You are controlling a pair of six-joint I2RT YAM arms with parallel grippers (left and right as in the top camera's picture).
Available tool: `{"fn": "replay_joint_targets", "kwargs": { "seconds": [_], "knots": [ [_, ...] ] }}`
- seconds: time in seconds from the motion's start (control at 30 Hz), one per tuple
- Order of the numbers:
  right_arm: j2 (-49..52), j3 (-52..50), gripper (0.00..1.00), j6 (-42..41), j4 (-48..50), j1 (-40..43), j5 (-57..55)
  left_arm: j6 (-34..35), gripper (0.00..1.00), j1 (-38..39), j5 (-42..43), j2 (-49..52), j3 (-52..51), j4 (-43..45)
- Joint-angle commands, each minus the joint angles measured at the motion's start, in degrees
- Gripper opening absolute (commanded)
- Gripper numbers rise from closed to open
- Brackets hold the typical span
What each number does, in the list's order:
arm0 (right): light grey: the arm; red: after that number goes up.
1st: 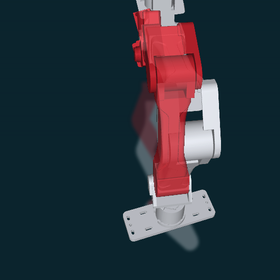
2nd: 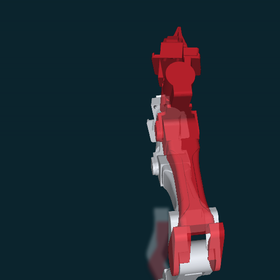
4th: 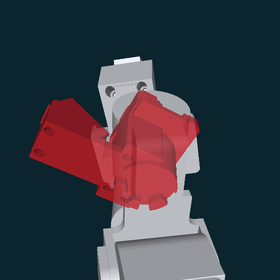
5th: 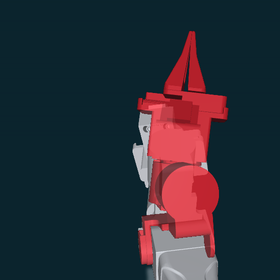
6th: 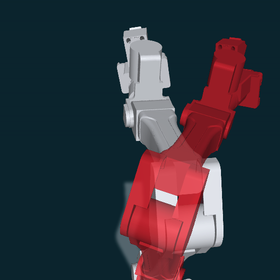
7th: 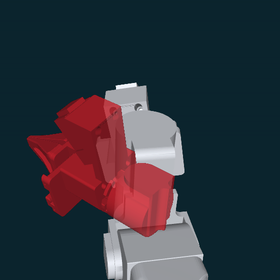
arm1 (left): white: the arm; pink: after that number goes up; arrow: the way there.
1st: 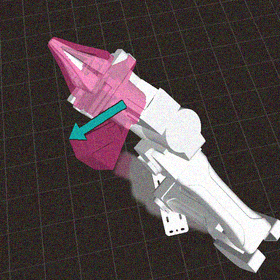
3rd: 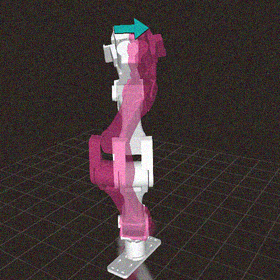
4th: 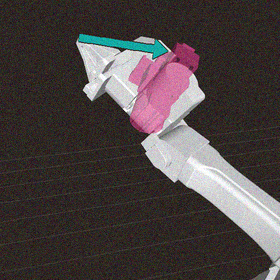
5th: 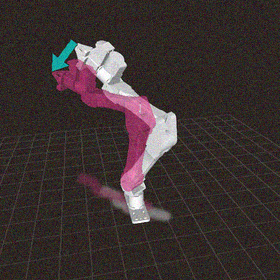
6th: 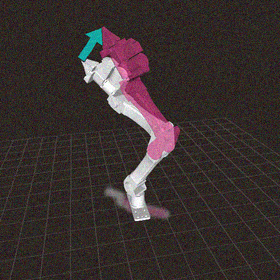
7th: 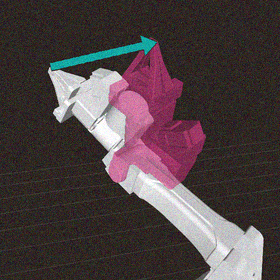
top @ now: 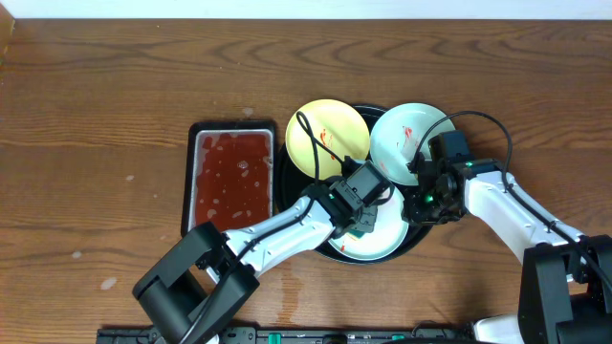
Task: Clean dirty plates on tray and stack at the side
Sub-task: 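Scrub the front plate with the sponge while the right gripper holds its rim, then move the sponge back to the water tray with the left gripper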
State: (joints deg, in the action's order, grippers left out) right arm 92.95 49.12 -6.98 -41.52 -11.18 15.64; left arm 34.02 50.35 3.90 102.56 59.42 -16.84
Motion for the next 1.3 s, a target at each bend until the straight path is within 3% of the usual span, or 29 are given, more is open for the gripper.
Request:
{"fn": "replay_joint_targets", "kwargs": {
  "seconds": [0.0, 0.3, 0.53, 0.93, 1.1, 1.27],
  "knots": [
    [0.3, 0.6, 0.28, 0.2, 0.5, -0.2, -0.2, 0.5, 0.08, 0.2, 9.2, 0.9, -0.4, 0.7],
    [0.4, 0.5, 0.25, 0.2, 0.9, -0.2, -0.2, -4.6, 0.08, -1.3, 12.5, -2.0, -0.4, 0.8],
    [0.4, -1.1, 0.22, 0.1, 2.4, -0.2, -0.1, -6.1, 0.08, -5.0, 5.5, -5.6, -0.4, -5.0],
    [0.4, -5.6, 0.22, 0.1, 9.2, -0.2, 1.6, -14.2, 0.08, -14.2, 5.4, -16.2, -0.4, -11.1],
    [0.4, -7.8, 0.21, 0.2, 12.5, -0.2, 5.7, -14.5, 0.08, -20.3, 2.1, -18.8, -0.4, -15.9],
    [0.4, -8.4, 0.04, 0.1, 12.6, -0.2, 5.9, -15.8, 0.08, -27.5, 1.1, -19.1, -0.4, -19.7]
  ]
}}
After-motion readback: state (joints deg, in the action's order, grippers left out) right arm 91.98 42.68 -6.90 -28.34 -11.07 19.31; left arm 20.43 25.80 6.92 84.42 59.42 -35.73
